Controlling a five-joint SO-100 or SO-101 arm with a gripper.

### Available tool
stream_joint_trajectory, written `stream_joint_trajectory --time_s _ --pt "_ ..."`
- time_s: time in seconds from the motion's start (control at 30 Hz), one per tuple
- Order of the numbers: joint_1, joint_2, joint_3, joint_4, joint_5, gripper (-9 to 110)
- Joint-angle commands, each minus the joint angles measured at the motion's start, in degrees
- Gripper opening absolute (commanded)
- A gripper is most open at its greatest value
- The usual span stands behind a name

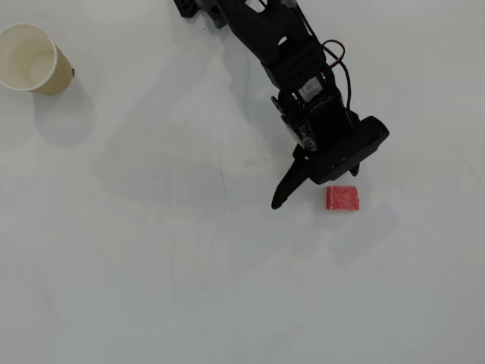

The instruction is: Pick up the cube and drop it in the cup.

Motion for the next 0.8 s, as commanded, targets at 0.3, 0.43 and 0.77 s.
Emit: stream_joint_trajectory --time_s 0.3,0.43,0.77 --pt "1.32 -4.83 -12.74 -3.25 -0.79 73" --pt "1.85 -7.03 -14.77 -3.34 -0.88 73" --pt "1.93 -10.81 -17.49 -3.78 -0.88 73"
